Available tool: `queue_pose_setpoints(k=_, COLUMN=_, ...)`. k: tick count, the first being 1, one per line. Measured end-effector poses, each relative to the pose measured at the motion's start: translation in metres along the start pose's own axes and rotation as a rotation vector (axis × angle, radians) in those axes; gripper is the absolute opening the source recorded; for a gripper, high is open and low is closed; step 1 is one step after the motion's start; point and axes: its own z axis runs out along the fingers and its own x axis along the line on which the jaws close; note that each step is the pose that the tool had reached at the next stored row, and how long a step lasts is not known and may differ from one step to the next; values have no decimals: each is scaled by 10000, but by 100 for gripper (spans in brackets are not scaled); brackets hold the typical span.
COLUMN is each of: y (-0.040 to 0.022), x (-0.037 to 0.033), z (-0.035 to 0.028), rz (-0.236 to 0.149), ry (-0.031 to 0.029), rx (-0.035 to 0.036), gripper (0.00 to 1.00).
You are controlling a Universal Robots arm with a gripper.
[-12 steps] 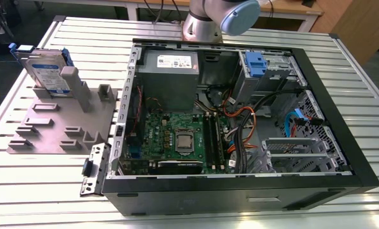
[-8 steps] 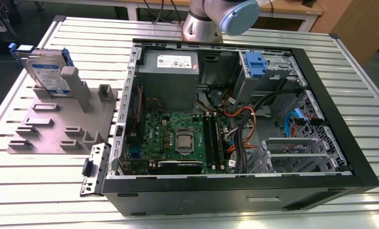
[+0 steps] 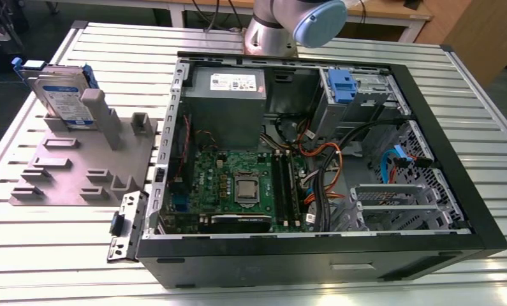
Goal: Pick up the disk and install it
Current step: 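Pick up the disk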
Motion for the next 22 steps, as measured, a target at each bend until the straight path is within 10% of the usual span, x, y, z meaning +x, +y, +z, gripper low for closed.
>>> queue_pose_setpoints(k=22, y=-20, x=-82, z=1, rz=0, ry=4, rx=14, gripper=11)
